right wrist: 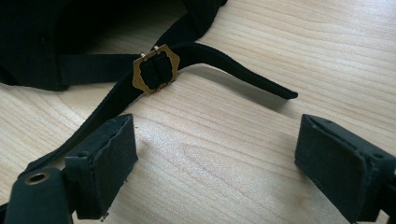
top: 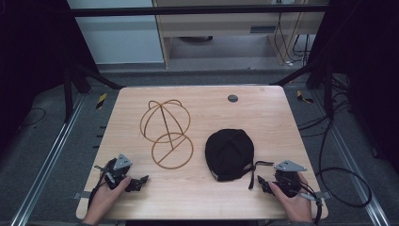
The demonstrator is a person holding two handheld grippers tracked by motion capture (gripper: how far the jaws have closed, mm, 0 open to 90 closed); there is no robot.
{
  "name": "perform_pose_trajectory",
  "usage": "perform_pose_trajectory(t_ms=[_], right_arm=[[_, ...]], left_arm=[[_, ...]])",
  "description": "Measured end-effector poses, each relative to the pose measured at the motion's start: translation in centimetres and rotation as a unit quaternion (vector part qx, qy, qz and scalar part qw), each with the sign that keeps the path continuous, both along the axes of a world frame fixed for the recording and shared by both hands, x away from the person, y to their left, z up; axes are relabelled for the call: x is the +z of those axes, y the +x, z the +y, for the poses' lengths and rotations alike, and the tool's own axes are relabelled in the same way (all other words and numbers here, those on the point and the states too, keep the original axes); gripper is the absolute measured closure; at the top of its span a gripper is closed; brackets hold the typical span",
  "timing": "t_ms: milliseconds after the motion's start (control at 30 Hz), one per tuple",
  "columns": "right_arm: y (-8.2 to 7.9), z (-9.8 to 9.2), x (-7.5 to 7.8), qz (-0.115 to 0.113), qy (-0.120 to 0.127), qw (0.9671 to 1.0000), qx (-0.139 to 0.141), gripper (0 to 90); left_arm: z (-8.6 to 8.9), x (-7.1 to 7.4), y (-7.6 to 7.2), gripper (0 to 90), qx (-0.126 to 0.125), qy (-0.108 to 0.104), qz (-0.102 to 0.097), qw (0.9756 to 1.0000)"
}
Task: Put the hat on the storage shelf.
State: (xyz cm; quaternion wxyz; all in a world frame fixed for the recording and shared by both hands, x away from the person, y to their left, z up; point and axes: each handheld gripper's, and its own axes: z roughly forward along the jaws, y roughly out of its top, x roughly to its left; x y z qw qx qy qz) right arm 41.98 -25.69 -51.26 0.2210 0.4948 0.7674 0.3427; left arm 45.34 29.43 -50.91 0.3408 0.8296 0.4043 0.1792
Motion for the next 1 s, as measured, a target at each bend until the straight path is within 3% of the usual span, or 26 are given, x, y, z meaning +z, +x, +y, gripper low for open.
perform_pose_trajectory(t_ms=[567,700,900,1000], right_arm=[[0.0,0.0,0.0,-0.001,0.000,1.0000,0.004,13.1],[0.1,0.4,0.6,0.018,-0.015,0.9993,0.029,16.6],[0.7,1.2,3.9,0.041,-0.059,0.9960,0.053,11.6],[1.3,1.6,5.7,0.047,-0.064,0.9948,0.063,11.1]], left_arm=[[0.0,0.0,0.0,0.0,0.000,0.000,0.000,1.0000],[0.0,0.0,0.0,0.0,0.000,-0.001,0.000,1.0000],[0.0,0.0,0.0,0.0,0.000,-0.001,0.000,1.0000],[0.0,0.0,0.0,0.0,0.002,0.000,0.000,1.0000]])
